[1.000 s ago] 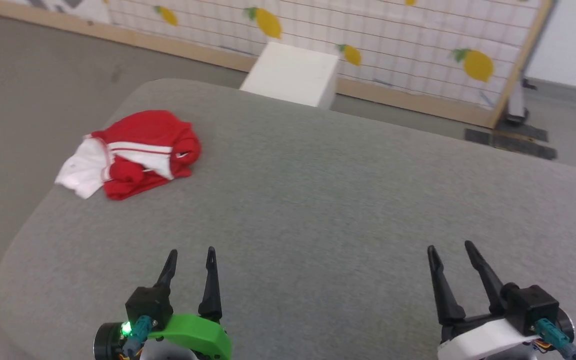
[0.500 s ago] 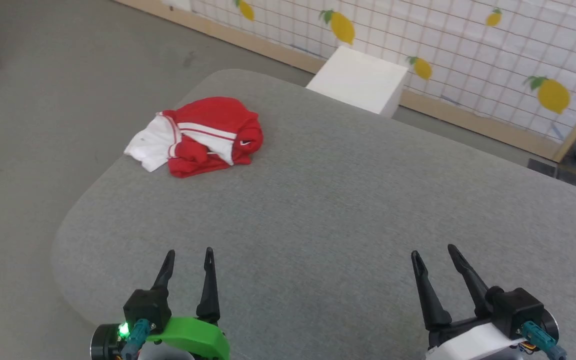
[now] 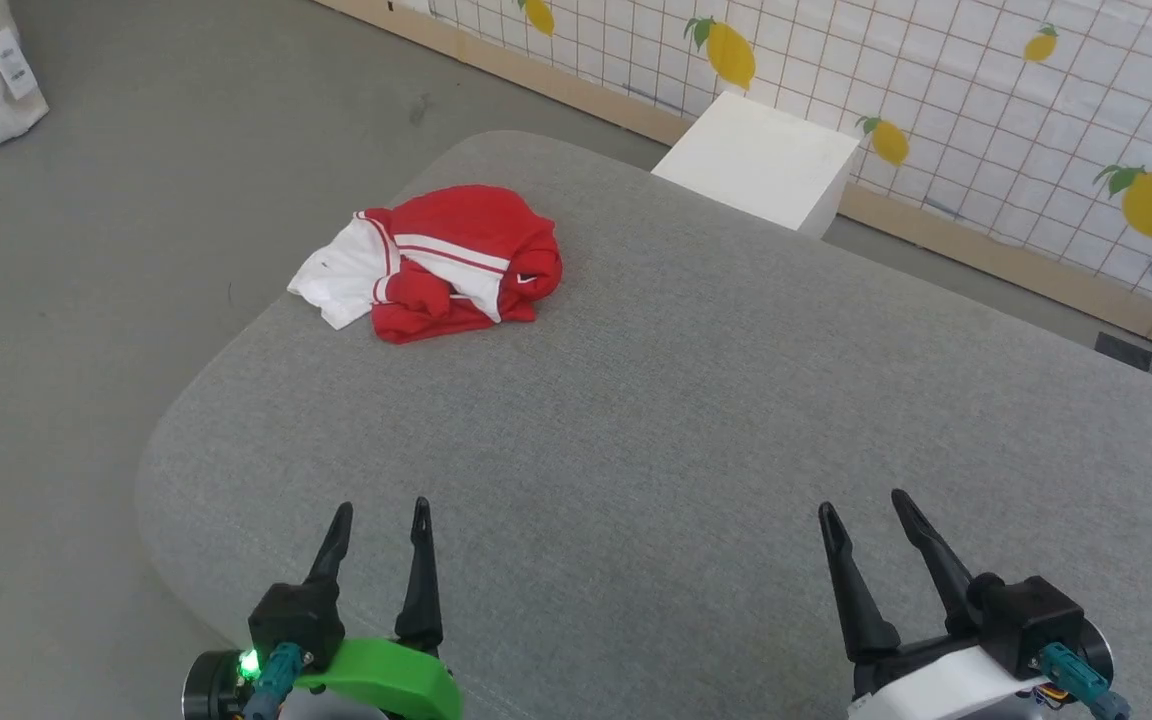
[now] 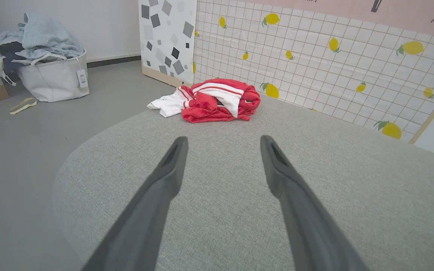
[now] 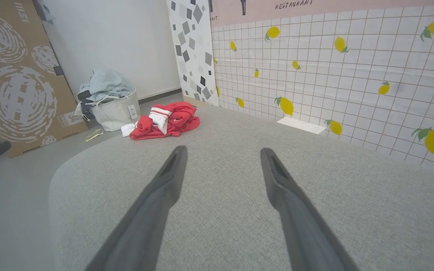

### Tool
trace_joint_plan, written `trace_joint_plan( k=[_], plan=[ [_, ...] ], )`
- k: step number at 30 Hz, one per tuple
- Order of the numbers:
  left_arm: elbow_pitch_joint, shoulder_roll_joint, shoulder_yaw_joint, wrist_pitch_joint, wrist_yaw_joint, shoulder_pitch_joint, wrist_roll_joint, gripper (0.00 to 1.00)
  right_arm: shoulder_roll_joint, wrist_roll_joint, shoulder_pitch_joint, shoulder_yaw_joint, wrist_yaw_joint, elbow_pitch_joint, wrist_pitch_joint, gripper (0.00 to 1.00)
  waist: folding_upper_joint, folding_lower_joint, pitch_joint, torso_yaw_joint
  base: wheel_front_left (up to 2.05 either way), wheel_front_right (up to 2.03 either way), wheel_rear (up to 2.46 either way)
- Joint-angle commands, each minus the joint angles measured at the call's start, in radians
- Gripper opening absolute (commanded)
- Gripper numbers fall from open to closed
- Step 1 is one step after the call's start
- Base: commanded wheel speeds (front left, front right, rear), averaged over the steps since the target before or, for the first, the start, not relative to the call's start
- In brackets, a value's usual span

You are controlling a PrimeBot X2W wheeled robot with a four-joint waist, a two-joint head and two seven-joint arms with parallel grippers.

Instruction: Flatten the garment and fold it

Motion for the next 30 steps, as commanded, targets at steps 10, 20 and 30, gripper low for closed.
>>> trace_joint_plan(
  k=[10,20,30],
  plan=[
    [-0.005,0.0,0.002,-0.004,0.002,0.0,-0.002,1.0,0.0,0.007,0.005,-0.002,-0.002,0.005,-0.006,1.0,0.0,0.0,0.006,-0.008,0.0,0.0,0.0],
    [0.006,0.001,0.013,-0.004,-0.03,-0.05,0.01,1.0,0.0,-0.027,-0.002,-0.015,-0.002,-0.011,-0.006,1.0,0.0,0.0,0.065,-0.055,0.0,0.0,0.0],
    [0.124,0.107,0.065,0.035,-0.122,-0.344,0.019,1.0,0.0,-0.11,-0.062,-0.019,-0.002,-0.046,-0.006,1.0,0.0,0.0,0.241,-0.187,0.0,0.0,0.0]
  ],
)
